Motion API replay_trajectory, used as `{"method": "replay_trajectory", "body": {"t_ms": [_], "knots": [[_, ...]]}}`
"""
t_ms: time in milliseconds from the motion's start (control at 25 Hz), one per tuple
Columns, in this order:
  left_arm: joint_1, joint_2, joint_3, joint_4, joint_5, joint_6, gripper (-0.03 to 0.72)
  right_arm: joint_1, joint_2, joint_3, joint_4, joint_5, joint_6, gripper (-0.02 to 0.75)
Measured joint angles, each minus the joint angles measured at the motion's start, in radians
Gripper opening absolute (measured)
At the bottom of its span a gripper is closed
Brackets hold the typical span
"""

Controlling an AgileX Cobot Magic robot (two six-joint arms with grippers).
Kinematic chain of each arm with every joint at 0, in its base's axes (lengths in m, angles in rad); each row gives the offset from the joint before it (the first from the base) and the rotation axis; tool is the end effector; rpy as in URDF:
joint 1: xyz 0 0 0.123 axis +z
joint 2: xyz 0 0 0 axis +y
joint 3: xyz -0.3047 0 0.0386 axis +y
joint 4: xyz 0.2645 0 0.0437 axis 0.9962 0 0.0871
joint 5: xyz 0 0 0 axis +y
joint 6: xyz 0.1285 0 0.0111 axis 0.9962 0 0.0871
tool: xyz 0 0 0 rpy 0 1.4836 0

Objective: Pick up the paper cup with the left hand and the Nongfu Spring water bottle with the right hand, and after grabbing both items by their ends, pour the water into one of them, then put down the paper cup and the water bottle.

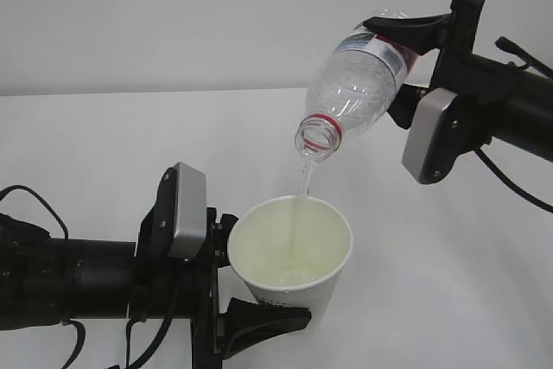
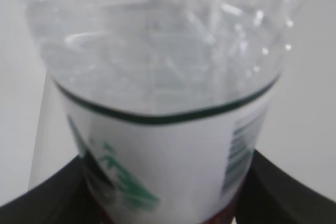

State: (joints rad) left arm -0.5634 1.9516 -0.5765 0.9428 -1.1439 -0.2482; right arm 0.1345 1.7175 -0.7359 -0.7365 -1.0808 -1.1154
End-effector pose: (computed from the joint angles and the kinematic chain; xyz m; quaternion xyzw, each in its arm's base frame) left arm 0.2237 -0.2536 0.1084 0.5133 0.6006 -0.4043 0.4609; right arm 0.3562 0.1253 0.2285 -0.6344 0.2766 -0.2745 0.6676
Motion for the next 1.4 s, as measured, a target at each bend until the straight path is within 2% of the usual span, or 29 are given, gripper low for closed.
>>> {"method": "replay_trajectory", "body": {"t_ms": [600,1000,1400], "knots": [[0.0,0.0,0.0,0.0,0.004,-0.001,0.536,0.0,-0.04,0.0,0.014,-0.01,0.002,0.482],[0.0,0.0,0.0,0.062,0.007,-0.012,0.536,0.0,-0.04,0.0,0.018,-0.01,0.002,0.482],[0.0,0.0,0.0,0.056,0.007,-0.015,0.536,0.0,-0.04,0.0,0.018,-0.01,0.002,0.482]]}}
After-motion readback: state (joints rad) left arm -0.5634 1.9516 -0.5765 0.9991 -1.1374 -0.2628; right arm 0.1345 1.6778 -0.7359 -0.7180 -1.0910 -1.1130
